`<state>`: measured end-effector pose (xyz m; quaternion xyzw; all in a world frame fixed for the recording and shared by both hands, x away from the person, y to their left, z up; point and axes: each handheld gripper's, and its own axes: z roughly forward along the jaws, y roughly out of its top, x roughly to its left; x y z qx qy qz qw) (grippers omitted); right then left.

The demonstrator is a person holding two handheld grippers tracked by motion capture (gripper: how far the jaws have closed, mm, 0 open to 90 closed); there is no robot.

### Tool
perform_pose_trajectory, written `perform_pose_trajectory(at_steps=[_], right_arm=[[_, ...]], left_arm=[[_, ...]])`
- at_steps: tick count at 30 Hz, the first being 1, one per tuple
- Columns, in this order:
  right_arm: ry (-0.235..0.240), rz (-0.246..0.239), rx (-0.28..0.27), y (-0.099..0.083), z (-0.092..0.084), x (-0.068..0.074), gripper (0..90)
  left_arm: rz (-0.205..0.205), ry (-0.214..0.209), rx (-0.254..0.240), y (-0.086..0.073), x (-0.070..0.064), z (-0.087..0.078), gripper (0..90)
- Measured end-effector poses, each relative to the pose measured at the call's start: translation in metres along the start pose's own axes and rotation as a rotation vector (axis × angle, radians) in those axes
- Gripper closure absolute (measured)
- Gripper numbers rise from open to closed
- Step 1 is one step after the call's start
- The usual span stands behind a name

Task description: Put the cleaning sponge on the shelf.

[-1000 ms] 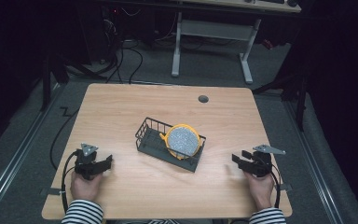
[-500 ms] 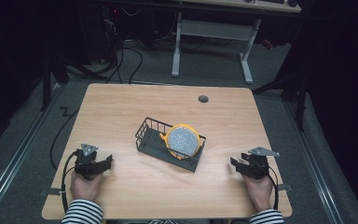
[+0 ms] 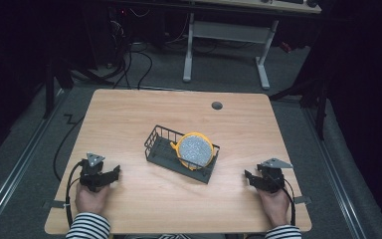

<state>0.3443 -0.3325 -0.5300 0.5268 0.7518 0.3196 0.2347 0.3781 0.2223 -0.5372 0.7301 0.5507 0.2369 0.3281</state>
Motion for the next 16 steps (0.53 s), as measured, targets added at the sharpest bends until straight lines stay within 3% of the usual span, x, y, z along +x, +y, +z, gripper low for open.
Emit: perform_pose_trajectory(at_steps=[16], right_arm=[[-0.010, 0.007, 0.002, 0.0001, 0.0001, 0.0007, 36.5]], left_arm=[[-0.001, -0.002, 0.000, -0.0002, 0.0000, -0.0002, 27.3]])
